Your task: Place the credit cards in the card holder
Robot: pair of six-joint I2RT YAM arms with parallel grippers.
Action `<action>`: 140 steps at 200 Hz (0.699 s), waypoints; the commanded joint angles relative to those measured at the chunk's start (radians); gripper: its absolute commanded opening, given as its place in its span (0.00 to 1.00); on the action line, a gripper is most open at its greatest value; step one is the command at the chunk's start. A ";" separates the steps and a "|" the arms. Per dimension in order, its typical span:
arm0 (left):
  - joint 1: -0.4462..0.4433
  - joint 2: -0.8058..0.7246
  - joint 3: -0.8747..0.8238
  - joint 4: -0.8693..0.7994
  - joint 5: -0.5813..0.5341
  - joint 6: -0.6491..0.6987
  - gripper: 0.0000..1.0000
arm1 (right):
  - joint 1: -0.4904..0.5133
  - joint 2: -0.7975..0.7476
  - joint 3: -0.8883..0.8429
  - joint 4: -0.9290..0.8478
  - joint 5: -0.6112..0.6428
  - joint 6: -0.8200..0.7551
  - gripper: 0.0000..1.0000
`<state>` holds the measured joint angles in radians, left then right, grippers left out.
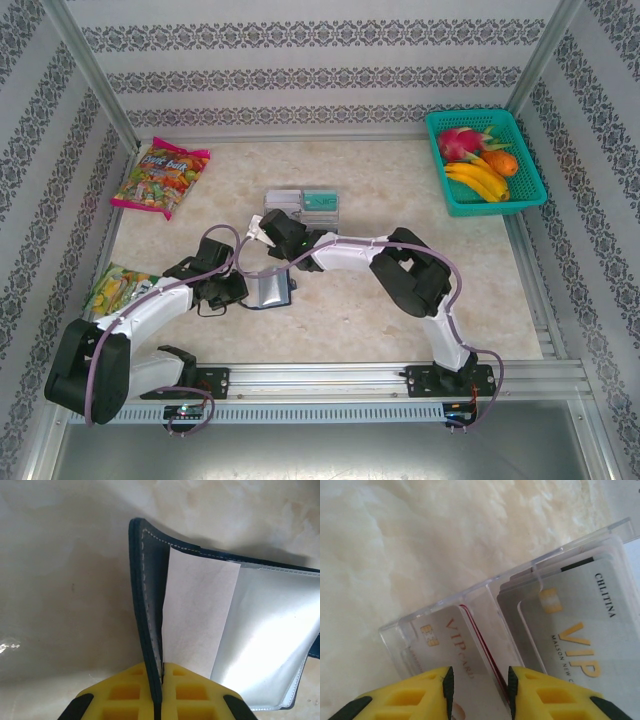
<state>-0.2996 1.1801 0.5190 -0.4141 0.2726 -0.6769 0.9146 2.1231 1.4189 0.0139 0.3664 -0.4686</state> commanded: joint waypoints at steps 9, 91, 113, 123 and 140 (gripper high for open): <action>0.008 0.005 -0.019 0.010 0.013 0.008 0.00 | 0.017 0.033 0.003 0.053 0.061 -0.037 0.34; 0.007 0.013 -0.025 0.020 0.026 0.010 0.00 | 0.032 0.056 -0.048 0.183 0.135 -0.078 0.21; 0.008 0.009 -0.031 0.025 0.027 0.005 0.00 | 0.029 0.044 -0.053 0.181 0.121 -0.063 0.13; 0.008 0.010 -0.034 0.028 0.028 0.005 0.00 | 0.029 0.042 -0.051 0.173 0.114 -0.061 0.10; 0.007 0.012 -0.031 0.028 0.027 0.006 0.00 | 0.027 0.038 -0.049 0.159 0.101 -0.058 0.08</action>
<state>-0.2989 1.1851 0.5034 -0.3870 0.2874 -0.6773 0.9386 2.1532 1.3846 0.2031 0.4812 -0.5385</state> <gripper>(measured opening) 0.084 0.095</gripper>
